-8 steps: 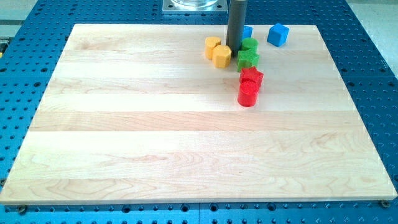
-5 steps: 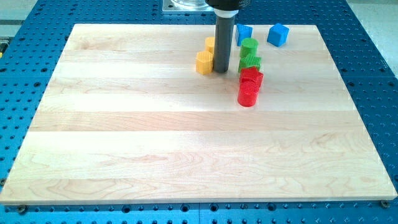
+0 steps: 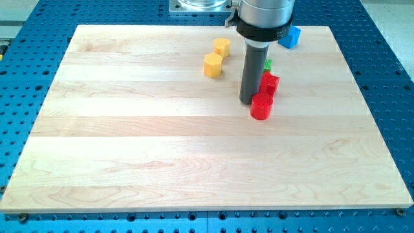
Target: Adjust the red circle vertically below the red star
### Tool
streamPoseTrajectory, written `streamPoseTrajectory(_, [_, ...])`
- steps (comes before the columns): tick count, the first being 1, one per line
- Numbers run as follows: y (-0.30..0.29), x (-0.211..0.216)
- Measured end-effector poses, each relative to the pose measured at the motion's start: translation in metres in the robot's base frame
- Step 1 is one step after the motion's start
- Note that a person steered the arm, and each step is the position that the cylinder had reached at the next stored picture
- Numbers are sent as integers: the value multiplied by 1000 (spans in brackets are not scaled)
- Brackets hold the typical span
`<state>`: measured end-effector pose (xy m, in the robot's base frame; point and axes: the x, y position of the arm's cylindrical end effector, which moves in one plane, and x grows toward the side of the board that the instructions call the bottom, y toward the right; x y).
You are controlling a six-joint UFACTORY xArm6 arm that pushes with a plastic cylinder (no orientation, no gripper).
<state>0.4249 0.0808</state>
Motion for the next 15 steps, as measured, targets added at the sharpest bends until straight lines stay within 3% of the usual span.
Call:
streamPoseTrajectory(1, [-22, 6])
streamPoseTrajectory(2, [-44, 53])
streamPoseTrajectory(6, [10, 58])
streamPoseTrajectory(7, [20, 40])
streamPoseTrajectory(8, [12, 49])
streamPoseTrajectory(9, [-30, 67])
streamPoseTrajectory(10, [31, 76])
streamPoseTrajectory(11, [77, 36])
streamPoseTrajectory(12, [76, -4])
streamPoseTrajectory(13, [65, -3])
streamPoseTrajectory(15, [74, 38])
